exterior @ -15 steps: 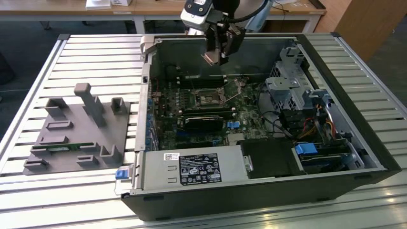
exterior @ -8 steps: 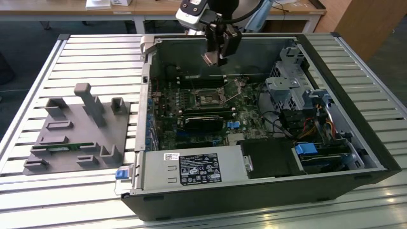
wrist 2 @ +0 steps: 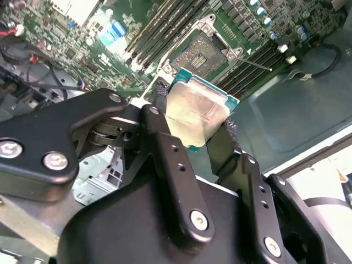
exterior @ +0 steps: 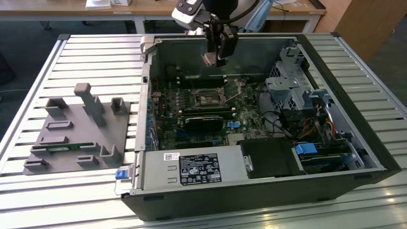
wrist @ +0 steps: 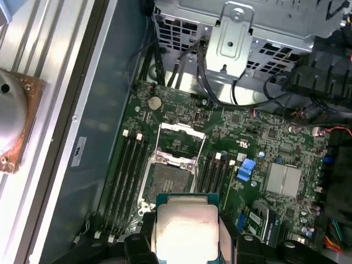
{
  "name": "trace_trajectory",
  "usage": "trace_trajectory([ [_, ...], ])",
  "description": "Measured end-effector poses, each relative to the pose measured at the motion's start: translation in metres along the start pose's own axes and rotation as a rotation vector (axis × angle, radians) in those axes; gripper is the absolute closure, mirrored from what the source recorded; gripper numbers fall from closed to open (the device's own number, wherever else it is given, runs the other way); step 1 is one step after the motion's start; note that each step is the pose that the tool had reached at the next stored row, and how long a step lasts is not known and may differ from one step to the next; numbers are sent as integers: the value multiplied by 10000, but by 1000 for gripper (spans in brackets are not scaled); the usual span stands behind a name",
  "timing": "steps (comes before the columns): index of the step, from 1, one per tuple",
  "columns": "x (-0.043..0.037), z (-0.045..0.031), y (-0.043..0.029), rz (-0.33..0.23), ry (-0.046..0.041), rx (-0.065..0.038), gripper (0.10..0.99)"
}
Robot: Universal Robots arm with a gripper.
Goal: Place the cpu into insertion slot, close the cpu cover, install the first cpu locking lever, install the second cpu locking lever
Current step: 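Place the cpu into insertion slot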
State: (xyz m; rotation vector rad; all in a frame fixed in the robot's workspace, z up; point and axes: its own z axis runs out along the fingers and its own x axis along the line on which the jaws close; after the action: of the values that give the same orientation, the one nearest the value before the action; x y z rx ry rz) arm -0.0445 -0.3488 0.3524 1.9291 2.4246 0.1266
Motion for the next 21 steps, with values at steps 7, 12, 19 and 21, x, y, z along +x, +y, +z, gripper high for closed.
trace_trajectory([
  [7, 3, 15, -15, 738, -65, -15, 549],
  [12, 5, 27, -23, 1260, -112, -24, 549],
  [19, 8, 40, -38, 1907, -170, -37, 549],
  [21, 8, 53, -43, 2050, -182, -40, 549],
])
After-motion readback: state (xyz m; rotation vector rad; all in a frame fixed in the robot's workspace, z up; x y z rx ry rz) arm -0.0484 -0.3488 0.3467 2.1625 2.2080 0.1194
